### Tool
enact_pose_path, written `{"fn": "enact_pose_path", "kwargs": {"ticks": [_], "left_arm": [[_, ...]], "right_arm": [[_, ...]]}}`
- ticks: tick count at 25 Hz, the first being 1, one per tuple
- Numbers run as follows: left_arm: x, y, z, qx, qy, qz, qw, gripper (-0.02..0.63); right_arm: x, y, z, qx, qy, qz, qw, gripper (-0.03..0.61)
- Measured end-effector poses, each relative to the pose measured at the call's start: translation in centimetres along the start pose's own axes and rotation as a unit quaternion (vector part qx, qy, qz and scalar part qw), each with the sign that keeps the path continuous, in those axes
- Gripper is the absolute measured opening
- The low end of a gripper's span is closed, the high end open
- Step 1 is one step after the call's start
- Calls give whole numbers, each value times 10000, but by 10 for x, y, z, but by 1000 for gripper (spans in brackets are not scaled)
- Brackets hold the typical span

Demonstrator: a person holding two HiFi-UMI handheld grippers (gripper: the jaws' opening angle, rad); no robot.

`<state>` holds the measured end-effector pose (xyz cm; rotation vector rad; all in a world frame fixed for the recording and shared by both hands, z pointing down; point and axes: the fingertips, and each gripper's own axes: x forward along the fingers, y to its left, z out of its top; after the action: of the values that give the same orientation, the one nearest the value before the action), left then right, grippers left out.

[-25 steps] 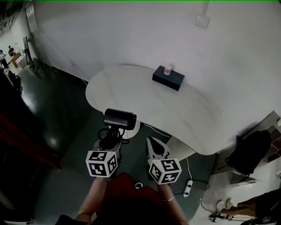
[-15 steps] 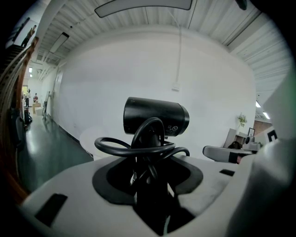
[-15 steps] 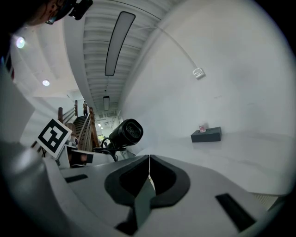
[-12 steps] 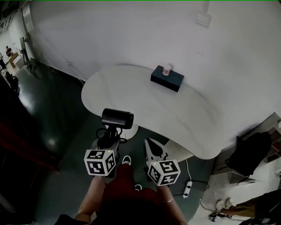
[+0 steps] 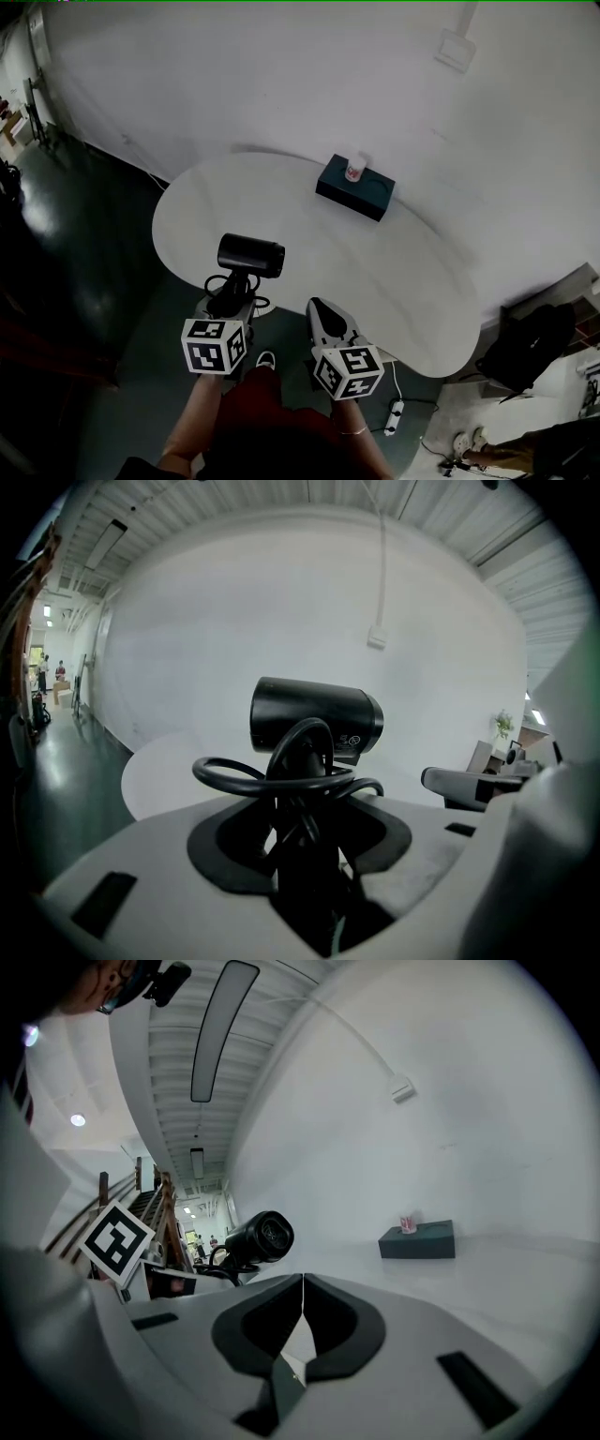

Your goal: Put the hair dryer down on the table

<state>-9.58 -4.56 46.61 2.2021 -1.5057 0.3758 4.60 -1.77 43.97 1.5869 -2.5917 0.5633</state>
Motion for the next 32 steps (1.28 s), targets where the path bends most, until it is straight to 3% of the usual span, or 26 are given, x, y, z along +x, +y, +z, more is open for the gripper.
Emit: {"fn": "enact_pose_path", "kwargs": {"ticks": [14,24,32], "left_arm": [[98,61,33,112,519,-41,9986,202],[140,69,40,278,696,-238,9969,202],[182,70,44,276,866,-190,9957,202]], "right_arm": [[101,-30,19,-9,257,-492,9985,15],[130,-37,21,-58,346,-634,9974,15],[151,-70,31,-52,374,-676,9970,15]]}}
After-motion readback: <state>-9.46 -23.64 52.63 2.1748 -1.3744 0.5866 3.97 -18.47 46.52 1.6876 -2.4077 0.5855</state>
